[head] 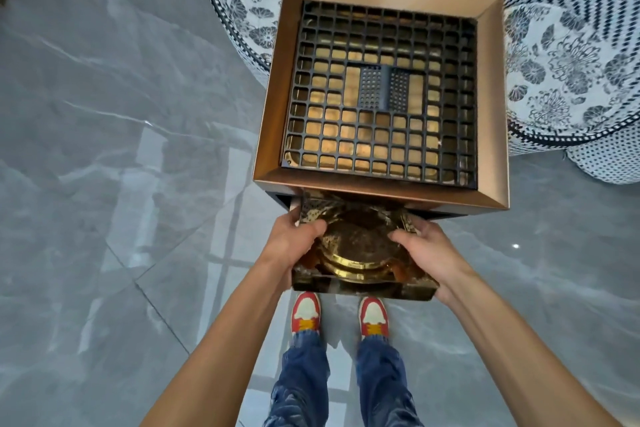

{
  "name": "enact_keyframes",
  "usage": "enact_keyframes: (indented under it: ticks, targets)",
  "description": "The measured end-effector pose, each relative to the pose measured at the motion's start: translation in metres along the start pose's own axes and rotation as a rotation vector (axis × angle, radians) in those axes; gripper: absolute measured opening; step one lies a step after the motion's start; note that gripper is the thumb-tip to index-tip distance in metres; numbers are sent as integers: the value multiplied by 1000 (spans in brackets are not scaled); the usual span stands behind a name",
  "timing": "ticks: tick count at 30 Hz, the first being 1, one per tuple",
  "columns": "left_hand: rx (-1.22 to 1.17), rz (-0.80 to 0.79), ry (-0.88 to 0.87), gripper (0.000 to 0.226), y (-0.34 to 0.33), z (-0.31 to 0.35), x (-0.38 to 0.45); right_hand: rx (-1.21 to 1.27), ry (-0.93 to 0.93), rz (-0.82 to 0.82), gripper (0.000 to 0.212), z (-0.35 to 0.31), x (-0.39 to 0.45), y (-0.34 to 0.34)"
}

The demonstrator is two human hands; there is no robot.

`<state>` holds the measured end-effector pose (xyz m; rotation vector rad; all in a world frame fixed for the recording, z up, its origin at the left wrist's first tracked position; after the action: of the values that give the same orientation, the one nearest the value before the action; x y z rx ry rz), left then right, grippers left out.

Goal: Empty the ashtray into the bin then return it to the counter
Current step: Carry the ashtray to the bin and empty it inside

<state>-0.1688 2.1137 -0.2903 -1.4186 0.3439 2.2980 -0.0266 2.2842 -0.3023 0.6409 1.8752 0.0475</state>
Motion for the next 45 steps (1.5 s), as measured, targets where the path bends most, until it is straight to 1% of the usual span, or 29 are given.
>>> enact_keyframes:
  ticks: [3,4,7,9,11,13,14,15,16,18,22,28,30,31,33,34,37,41,42,45]
  targets:
    - [-35,47,-30,60,0,-9,1,-10,31,1,56,4,-4,-2]
    - [-28,53,-38,59,0,-11,0,-7,27,-6,54,6,-4,-3]
    - [-1,57,17,47,0,-13,-2,-2,-30,-33,29,9,-3,-3]
    - [47,37,67,36,1,-9,-4,22,-92,-54,25,11,-2,-3]
    - [50,29,53,33,2,-4,-3,60,-99,-30,34,11,-6,-3]
    - [47,30,-25,40,2,4,-1,64,-51,27,54,9,-7,-3]
    - [56,35,-47,44,1,8,-1,78,-43,38,60,7,-7,-3]
    - [58,48,-39,50,1,11,2,102,-66,29,60,5,-5,-4]
    - [56,66,-16,53,3,13,3,120,-93,10,55,2,-4,-6]
    - [64,79,22,52,4,17,6,72,-115,2,53,1,1,-7]
    - [64,72,48,44,4,15,6,17,-105,23,65,2,1,-7]
    - [65,49,42,28,1,11,6,-18,-116,-3,55,-2,2,-3]
    - [34,64,-14,24,3,11,8,56,-64,41,55,-3,-1,-4]
    - [24,77,-55,23,4,13,9,98,-35,73,59,-1,-2,-4]
    - [12,110,-88,23,5,20,12,140,-53,88,60,-1,0,-4]
    - [-12,118,-70,24,5,22,15,152,-86,62,56,0,5,-4]
    - [-10,86,-2,24,2,22,15,56,-133,9,41,7,7,-6]
    - [-1,77,30,17,0,7,15,49,-147,8,37,20,8,-9]
    - [-11,69,34,22,0,5,15,63,-145,4,36,22,9,-10]
    - [-50,48,53,54,-1,-3,14,72,-130,6,45,25,13,-9]
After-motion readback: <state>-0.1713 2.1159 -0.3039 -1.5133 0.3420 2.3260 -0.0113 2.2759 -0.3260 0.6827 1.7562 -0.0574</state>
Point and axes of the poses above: each hand's wrist, its own x-axis towards the middle knuckle, its own y-axis out of the back of the hand, z = x × y, the point moved 4 cm from there along x, towards the middle knuckle, and after that the axes turned 9 degrees about -x, right-handed, at the moved point
